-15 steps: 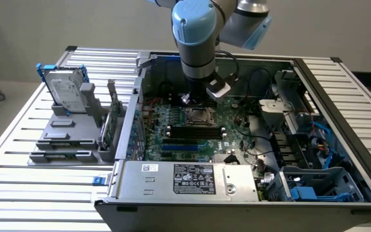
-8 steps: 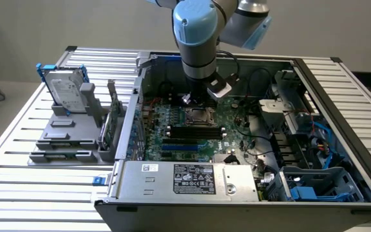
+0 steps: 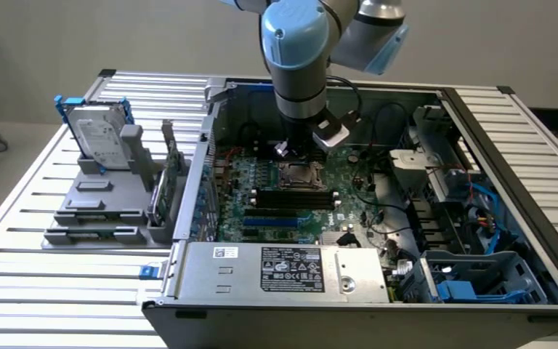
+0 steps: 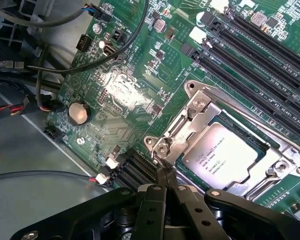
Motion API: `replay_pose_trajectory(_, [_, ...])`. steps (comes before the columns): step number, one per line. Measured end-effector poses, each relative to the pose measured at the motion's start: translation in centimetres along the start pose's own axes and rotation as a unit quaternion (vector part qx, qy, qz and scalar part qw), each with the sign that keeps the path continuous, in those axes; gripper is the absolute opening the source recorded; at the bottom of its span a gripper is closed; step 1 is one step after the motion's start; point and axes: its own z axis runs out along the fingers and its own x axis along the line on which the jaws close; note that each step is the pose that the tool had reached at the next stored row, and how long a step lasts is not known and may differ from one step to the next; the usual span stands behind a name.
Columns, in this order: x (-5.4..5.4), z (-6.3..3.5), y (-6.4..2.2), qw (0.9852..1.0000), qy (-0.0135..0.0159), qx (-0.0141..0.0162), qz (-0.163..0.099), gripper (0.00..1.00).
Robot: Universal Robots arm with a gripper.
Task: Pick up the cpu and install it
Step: 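Install the first cpu locking lever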
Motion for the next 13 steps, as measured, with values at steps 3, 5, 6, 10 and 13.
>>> replay_pose_trajectory(3, [0.0,-0.01,0.01,1.0,0.0009,0.0011,0.001,0.11])
replay_pose_trajectory(5, [0.0,0.0,0.01,1.0,0.0016,0.0018,0.001,0.11])
replay_pose_trajectory(6, [0.01,-0.01,0.01,1.0,0.002,0.0021,0.002,0.11])
replay_pose_trajectory(10, [0.02,-0.07,0.01,1.0,0.0033,0.003,0.004,0.11])
replay_pose_trajectory(13, [0.17,-0.45,-0.05,1.0,0.0042,0.0018,0.008,0.11])
